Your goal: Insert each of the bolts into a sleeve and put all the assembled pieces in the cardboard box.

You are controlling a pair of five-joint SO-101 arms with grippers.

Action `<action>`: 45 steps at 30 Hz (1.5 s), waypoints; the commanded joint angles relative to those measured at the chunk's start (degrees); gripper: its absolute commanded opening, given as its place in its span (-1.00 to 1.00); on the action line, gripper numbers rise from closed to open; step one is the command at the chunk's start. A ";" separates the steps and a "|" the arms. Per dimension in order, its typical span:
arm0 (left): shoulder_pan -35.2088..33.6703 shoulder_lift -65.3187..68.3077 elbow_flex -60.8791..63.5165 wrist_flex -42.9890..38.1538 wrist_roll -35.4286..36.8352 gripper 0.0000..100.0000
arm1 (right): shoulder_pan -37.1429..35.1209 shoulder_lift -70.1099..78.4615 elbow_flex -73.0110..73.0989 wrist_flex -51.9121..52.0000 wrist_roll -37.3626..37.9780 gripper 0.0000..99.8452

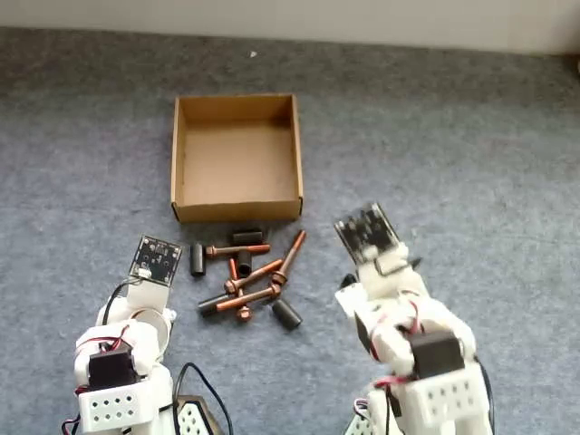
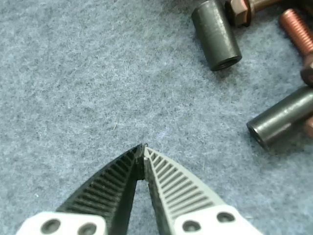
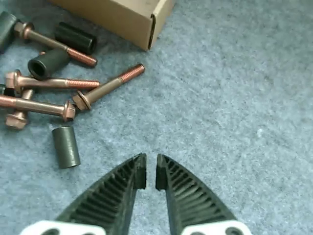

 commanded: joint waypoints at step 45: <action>-0.84 -0.40 1.19 0.18 -0.18 -0.99 | -26.77 46.29 -0.84 -24.40 -10.37 -0.67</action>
